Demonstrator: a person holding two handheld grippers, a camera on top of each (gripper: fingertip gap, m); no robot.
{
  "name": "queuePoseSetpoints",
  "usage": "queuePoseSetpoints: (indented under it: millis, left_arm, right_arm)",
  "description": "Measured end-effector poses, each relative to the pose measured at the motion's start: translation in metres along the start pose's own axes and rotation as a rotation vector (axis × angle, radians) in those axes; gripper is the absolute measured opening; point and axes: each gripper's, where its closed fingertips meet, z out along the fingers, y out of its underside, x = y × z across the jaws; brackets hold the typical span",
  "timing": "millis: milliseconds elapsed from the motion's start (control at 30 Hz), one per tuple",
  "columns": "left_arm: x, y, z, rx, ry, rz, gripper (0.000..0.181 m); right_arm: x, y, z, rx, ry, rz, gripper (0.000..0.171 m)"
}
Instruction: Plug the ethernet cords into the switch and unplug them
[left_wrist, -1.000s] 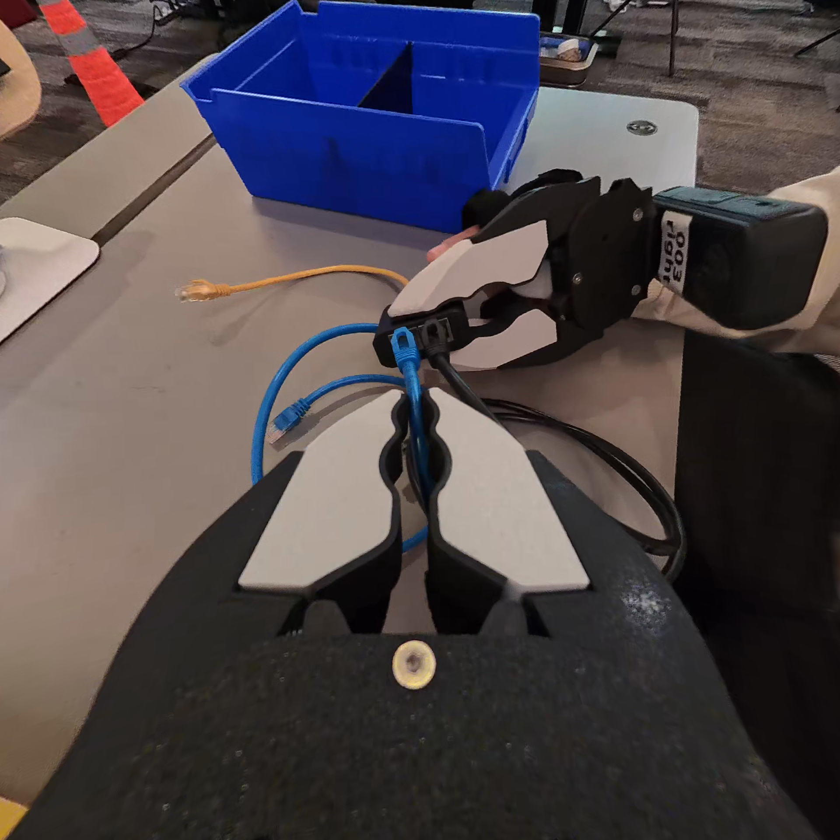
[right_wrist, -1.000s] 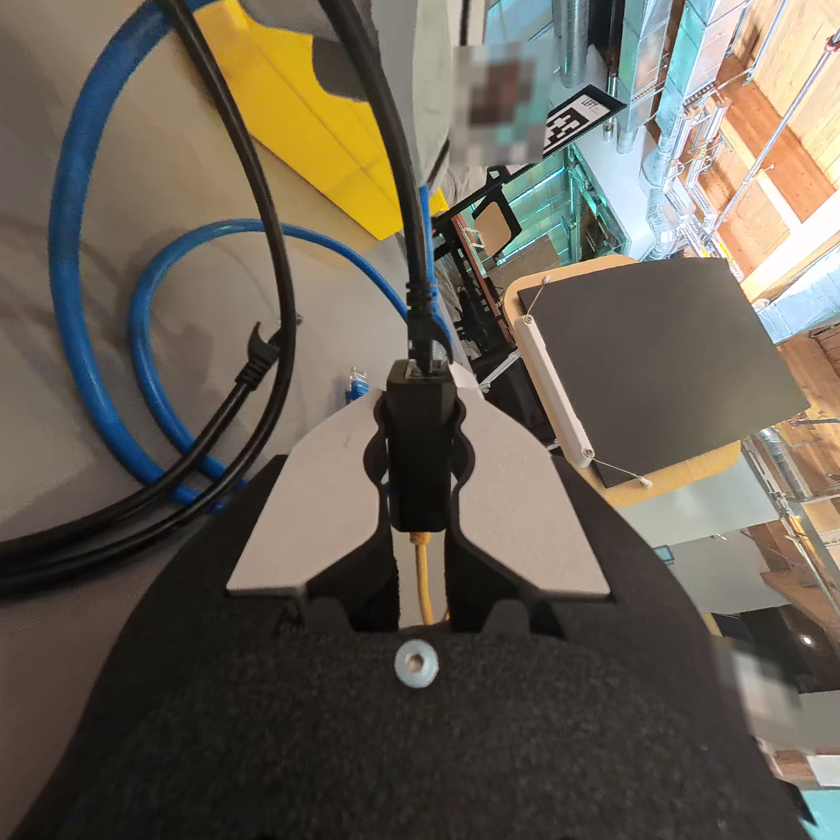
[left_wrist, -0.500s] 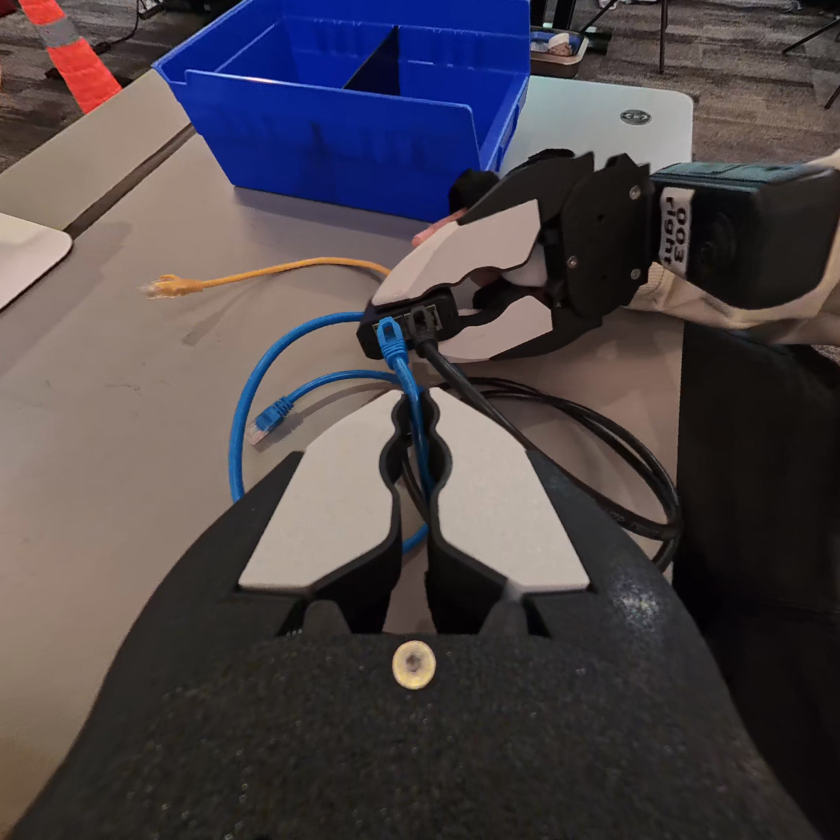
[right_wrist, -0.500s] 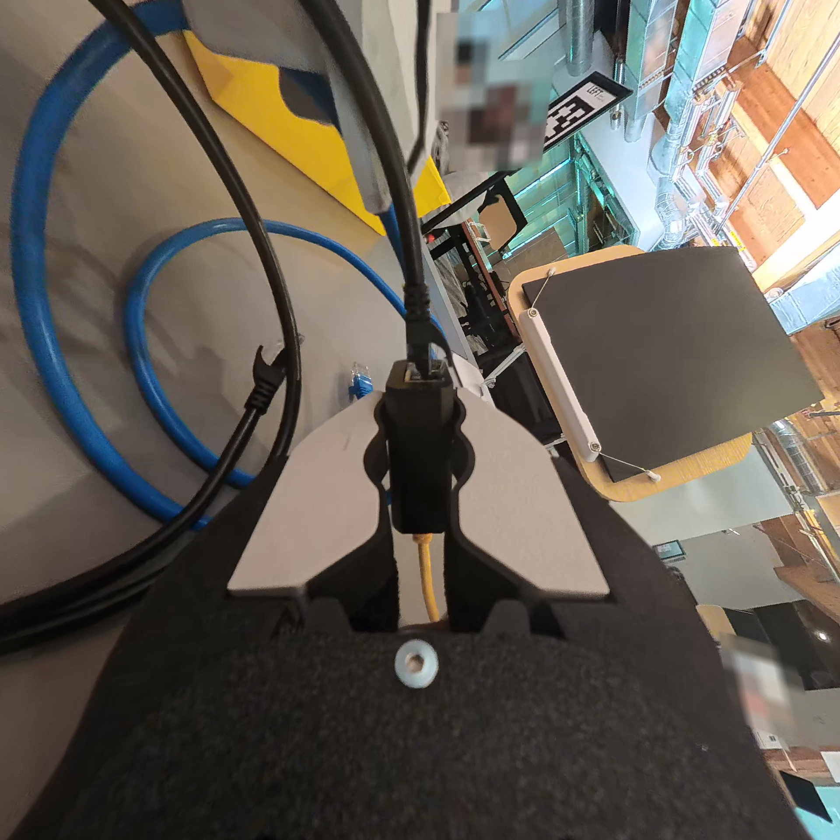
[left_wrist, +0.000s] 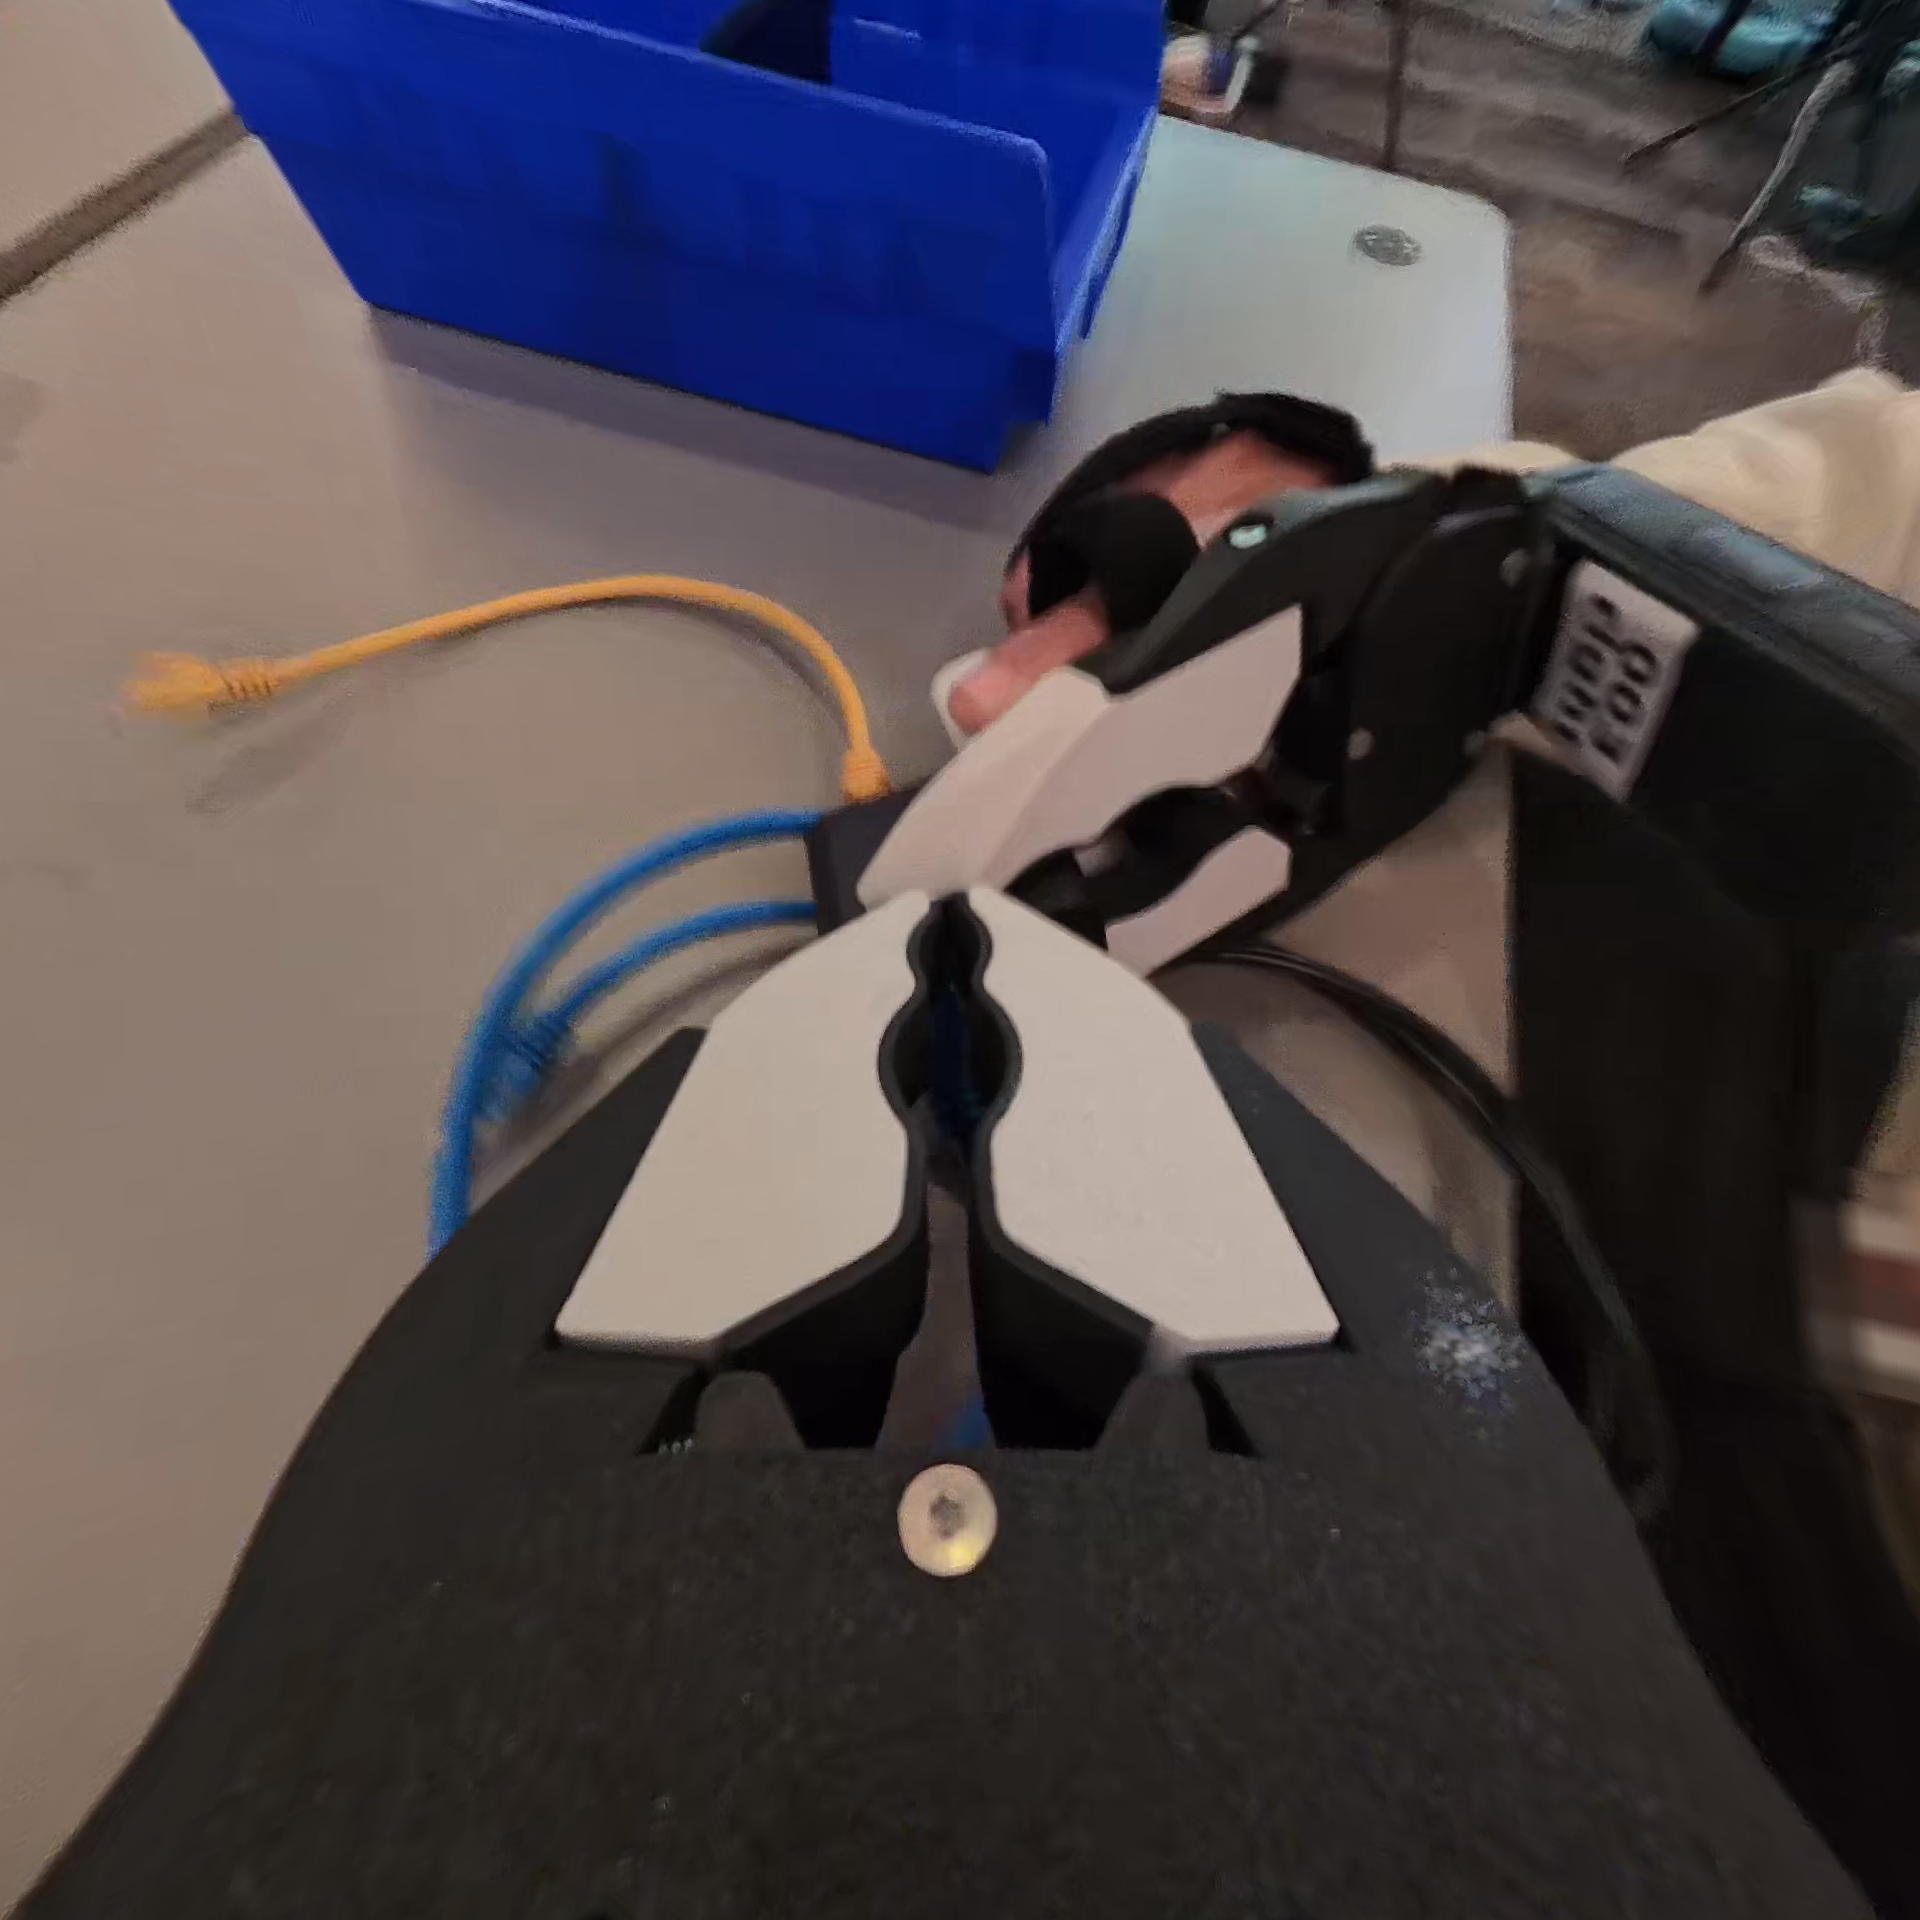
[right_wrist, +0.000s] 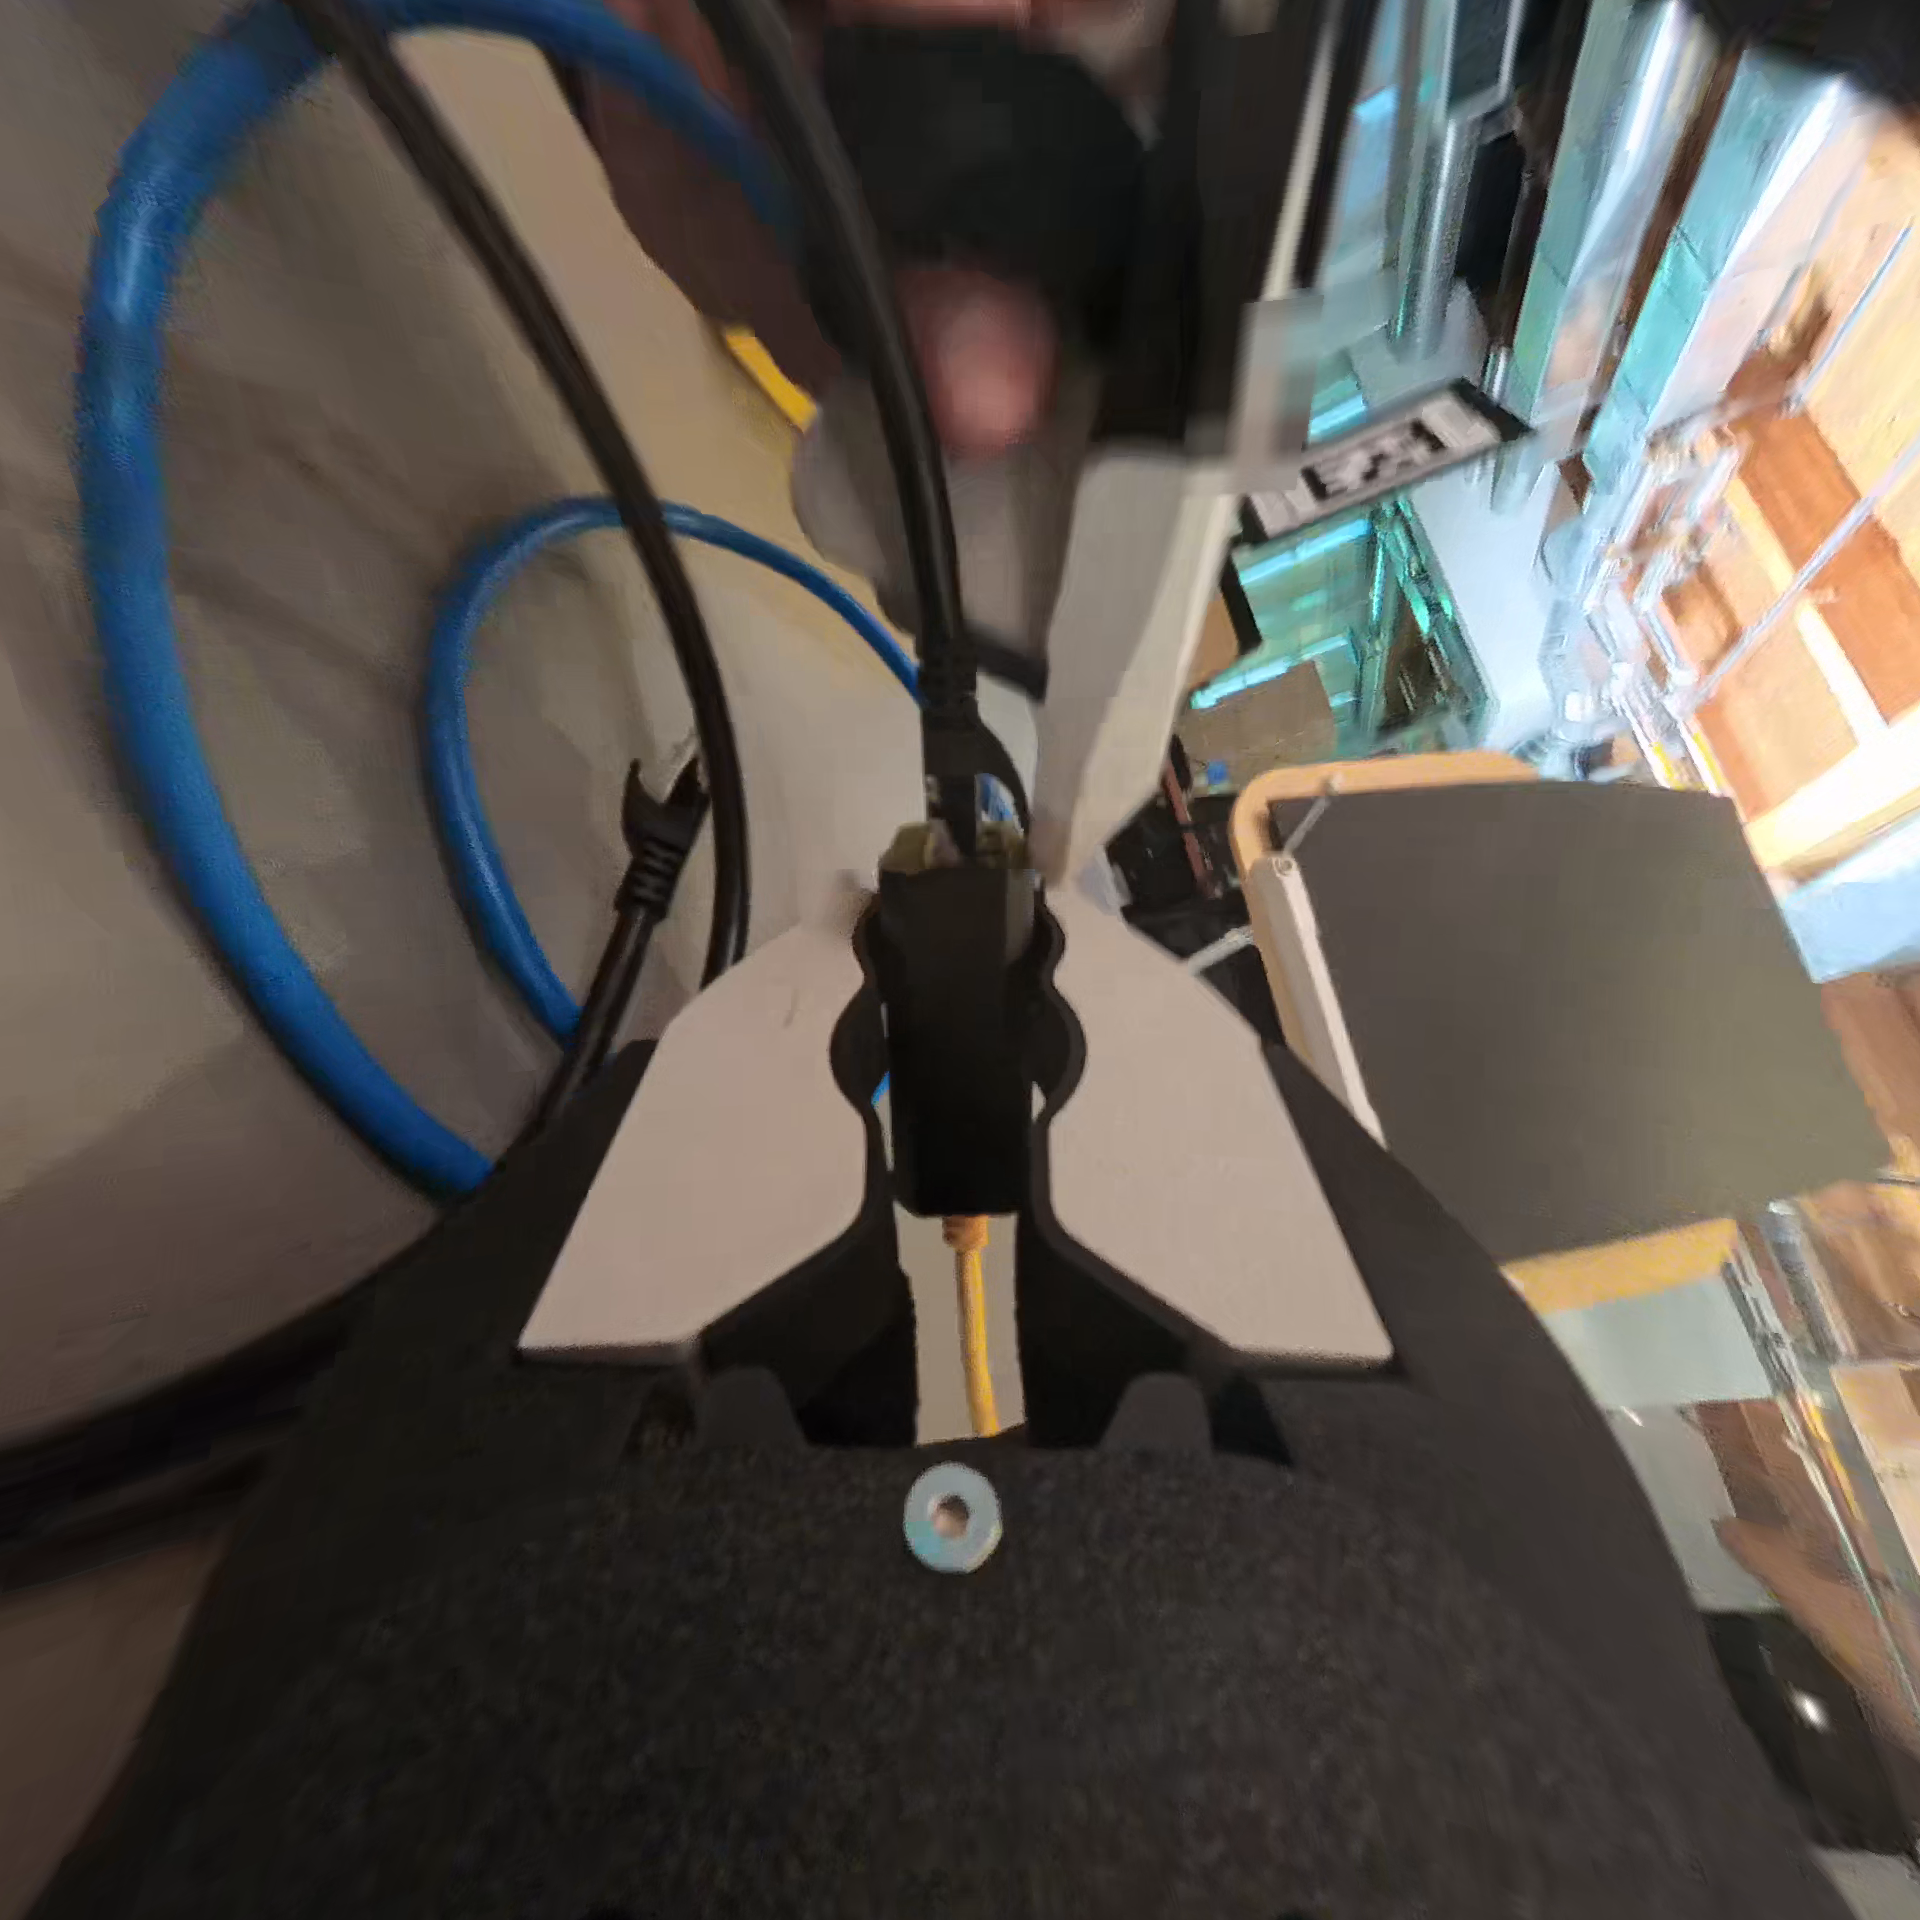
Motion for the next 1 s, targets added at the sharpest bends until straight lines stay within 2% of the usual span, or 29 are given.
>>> queuePoseSetpoints:
  millis: [133, 233, 333, 500, 1000]
  left_arm:
    - [-0.006, -0.003, -0.003, -0.039, -0.053, 0.065, 0.0]
    - [-0.013, -0.016, -0.021, 0.031, -0.071, 0.018, 0.004]
    - [-0.009, -0.013, -0.033, 0.021, -0.029, -0.029, 0.007]
    - [-0.007, 0.008, -0.023, -0.07, -0.032, -0.013, 0.011]
    - [-0.009, 0.017, -0.02, -0.106, -0.002, -0.032, 0.01]
  right_arm:
    - [0.004, 0.008, 0.001, -0.031, 0.012, 0.029, 0.025]
    - [0.011, 0.013, -0.001, -0.037, 0.03, 0.057, 0.025]
    - [0.015, 0.015, -0.002, -0.041, 0.045, 0.062, 0.024]
    - [0.011, 0.014, -0.001, -0.05, 0.035, 0.035, 0.024]
    - [0.008, 0.014, 0.001, -0.054, 0.024, 0.037, 0.024]
